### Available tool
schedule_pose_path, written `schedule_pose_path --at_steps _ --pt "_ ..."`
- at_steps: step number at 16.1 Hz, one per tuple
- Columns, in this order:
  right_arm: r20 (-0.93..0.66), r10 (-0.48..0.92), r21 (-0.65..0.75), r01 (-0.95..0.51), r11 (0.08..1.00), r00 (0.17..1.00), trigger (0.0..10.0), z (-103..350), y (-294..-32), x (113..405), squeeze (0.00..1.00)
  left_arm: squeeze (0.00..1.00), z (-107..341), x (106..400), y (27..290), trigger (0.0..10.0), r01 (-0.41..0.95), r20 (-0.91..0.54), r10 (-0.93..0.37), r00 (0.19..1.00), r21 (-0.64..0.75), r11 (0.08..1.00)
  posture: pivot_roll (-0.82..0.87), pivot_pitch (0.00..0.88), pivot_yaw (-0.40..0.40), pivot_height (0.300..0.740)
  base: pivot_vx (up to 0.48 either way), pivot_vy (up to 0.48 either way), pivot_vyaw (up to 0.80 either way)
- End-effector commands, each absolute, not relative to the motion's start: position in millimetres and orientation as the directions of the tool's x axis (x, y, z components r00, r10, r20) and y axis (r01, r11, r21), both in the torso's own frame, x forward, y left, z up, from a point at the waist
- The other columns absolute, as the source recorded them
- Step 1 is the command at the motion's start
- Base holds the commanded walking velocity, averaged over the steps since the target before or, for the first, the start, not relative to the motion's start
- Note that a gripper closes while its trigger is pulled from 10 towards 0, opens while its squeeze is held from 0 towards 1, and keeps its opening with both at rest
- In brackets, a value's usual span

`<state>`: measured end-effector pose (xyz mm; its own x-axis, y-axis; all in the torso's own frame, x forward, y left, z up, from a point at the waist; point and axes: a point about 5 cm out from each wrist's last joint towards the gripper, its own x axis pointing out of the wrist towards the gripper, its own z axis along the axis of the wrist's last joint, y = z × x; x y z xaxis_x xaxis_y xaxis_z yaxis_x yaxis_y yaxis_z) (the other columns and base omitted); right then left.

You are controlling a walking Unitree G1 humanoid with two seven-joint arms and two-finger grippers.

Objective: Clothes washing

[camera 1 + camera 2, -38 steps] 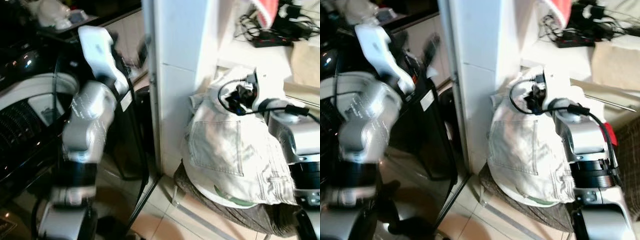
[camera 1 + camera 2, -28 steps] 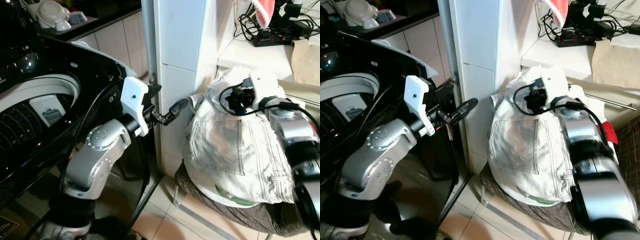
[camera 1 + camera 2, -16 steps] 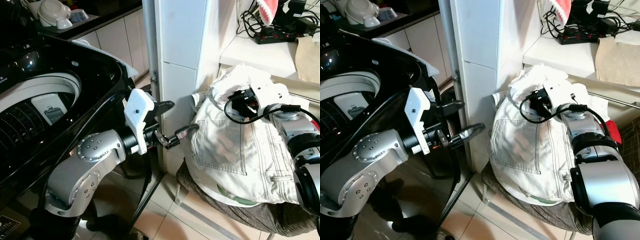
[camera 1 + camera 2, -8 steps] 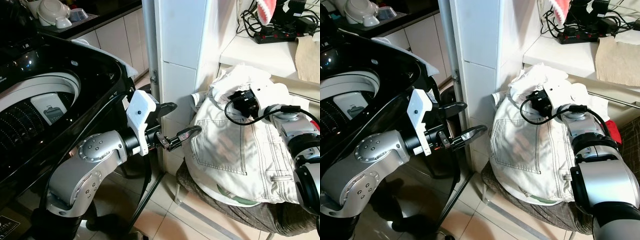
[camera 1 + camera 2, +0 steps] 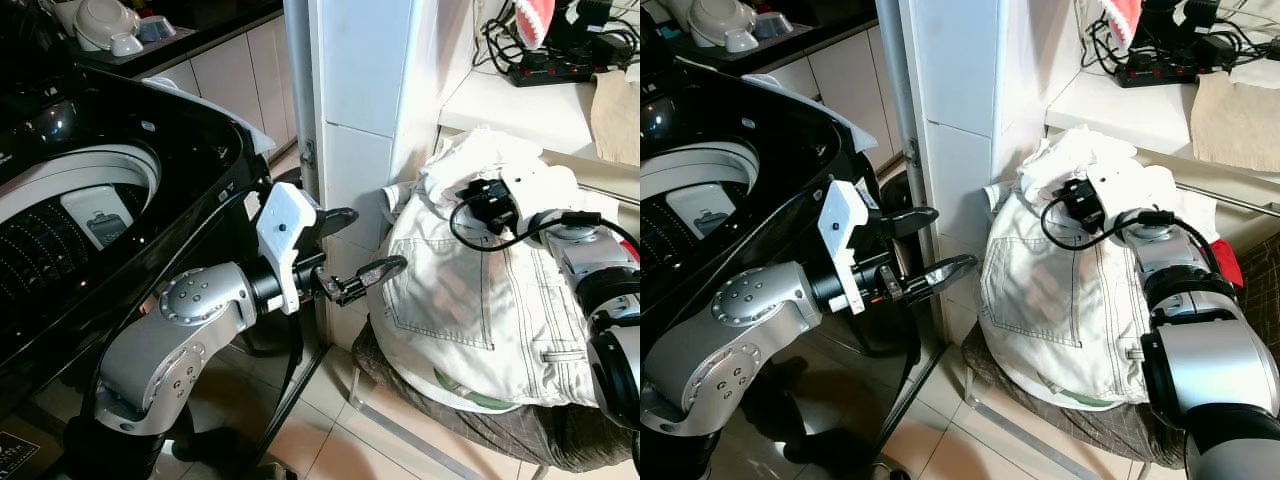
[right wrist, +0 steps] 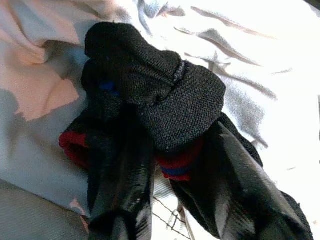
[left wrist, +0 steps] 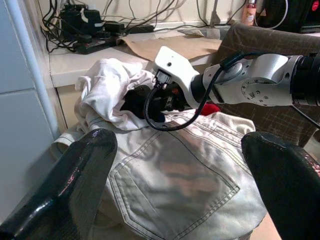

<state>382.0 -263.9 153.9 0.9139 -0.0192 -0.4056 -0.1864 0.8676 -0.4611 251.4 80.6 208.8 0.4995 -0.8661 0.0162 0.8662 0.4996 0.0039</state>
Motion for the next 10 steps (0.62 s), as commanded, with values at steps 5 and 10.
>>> schedule_pose_path --at_steps 5,10 --pt "-0.387 -0.042 -0.456 -0.151 0.877 0.921 0.0 158.9 -269.1 382.6 0.00 0.00 208.9 253.5 81.0 10.0 0.860 0.014 -0.861 0.509 0.018 0.509 0.01 0.014 0.085 0.740 0.000 0.000 0.00" --pt "-0.317 -0.003 -0.417 -0.137 0.899 0.948 0.0 168.9 -270.2 384.1 0.00 0.00 205.6 258.3 81.7 10.0 0.824 0.011 -0.824 0.566 0.019 0.566 -0.01 0.000 0.077 0.740 0.000 0.000 0.00"
